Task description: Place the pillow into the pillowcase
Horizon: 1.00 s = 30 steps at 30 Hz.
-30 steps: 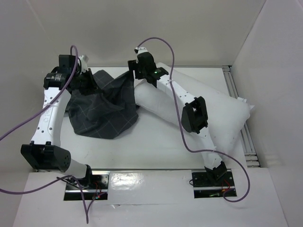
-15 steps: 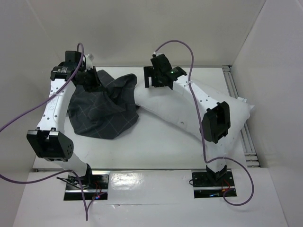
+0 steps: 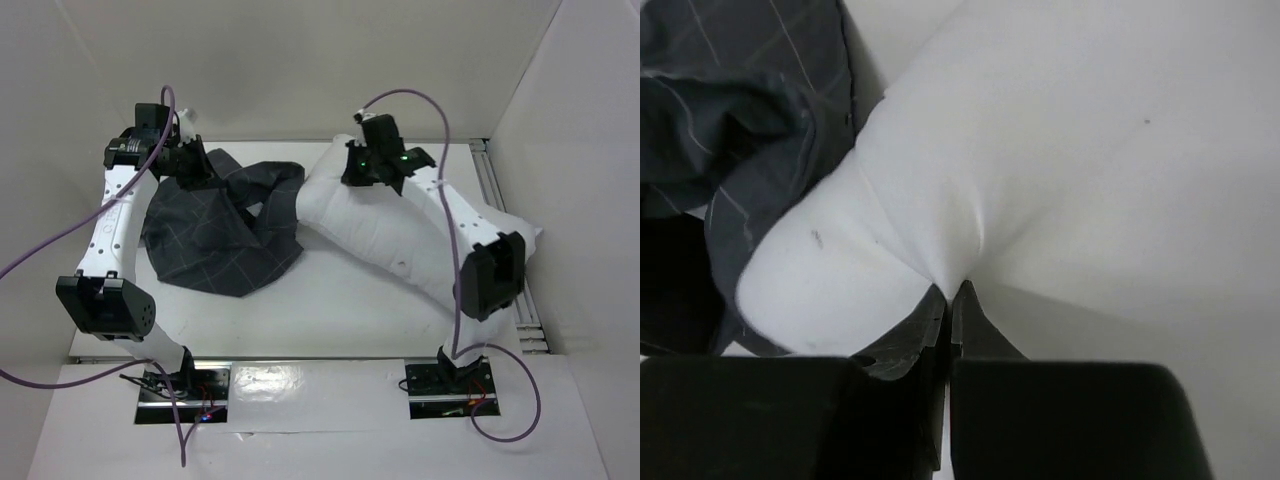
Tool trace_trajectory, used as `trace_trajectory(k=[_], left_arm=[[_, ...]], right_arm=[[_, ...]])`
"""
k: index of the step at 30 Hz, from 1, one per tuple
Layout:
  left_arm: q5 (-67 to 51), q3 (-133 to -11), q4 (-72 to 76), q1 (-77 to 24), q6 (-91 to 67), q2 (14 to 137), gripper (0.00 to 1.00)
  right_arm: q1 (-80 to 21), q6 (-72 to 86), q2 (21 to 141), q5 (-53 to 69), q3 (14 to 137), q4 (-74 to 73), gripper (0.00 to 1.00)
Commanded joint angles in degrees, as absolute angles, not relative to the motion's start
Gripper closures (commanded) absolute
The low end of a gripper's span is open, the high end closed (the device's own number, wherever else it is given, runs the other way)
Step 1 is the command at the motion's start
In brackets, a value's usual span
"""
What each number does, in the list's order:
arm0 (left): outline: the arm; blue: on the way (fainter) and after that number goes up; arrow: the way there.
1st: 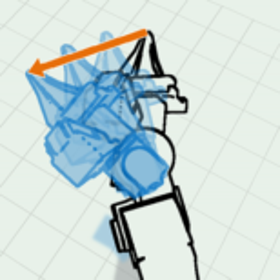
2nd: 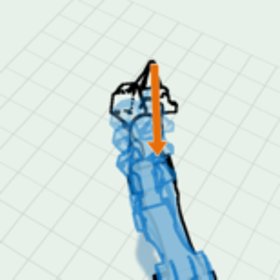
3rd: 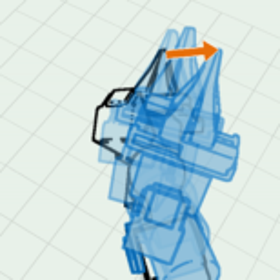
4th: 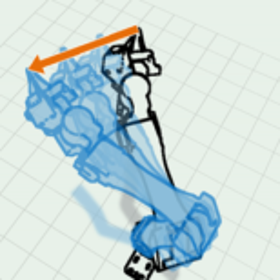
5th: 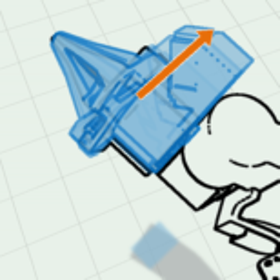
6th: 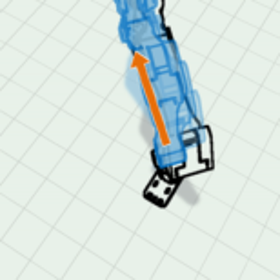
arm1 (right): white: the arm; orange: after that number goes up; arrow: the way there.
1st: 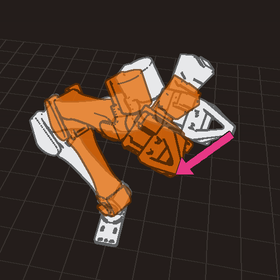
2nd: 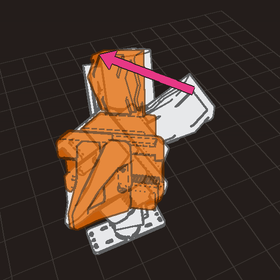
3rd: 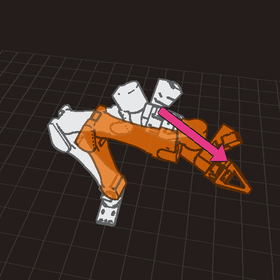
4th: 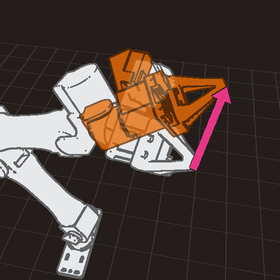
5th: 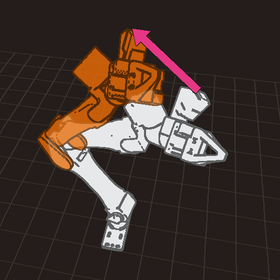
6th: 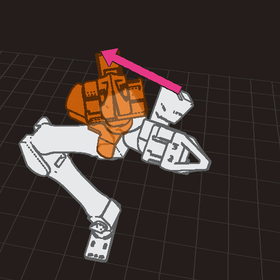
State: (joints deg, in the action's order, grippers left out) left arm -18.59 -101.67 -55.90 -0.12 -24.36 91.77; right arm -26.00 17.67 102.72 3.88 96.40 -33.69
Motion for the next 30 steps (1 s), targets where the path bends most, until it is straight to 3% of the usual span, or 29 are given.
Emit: trace_trajectory(k=[1, 11, 17, 25, 30], left_arm=[[-19.9, -103.1, -55.1, 0.2, -25.0, 90.7, 1.00], [-17.0, -102.0, -55.1, 0.8, -26.0, 89.0, 1.00], [-20.9, -104.9, -55.1, 1.3, -26.0, 89.0, 1.00], [-22.4, -98.8, -54.6, 1.3, -25.5, 87.6, 1.00], [-20.7, -93.0, -54.6, 1.3, -25.5, 85.6, 1.00]], right_arm=[[-24.3, 16.4, 91.2, 5.0, 96.5, -31.0, 1.00], [-18.8, 16.4, 83.1, 5.4, 93.8, -36.7, 1.00], [-18.8, 13.3, 78.2, 20.3, 90.4, -32.2, 1.00], [-30.6, 10.5, 77.6, 30.2, 86.9, -37.3, 1.00], [-38.7, 10.5, 79.0, 26.2, 84.0, -40.2, 1.00]])
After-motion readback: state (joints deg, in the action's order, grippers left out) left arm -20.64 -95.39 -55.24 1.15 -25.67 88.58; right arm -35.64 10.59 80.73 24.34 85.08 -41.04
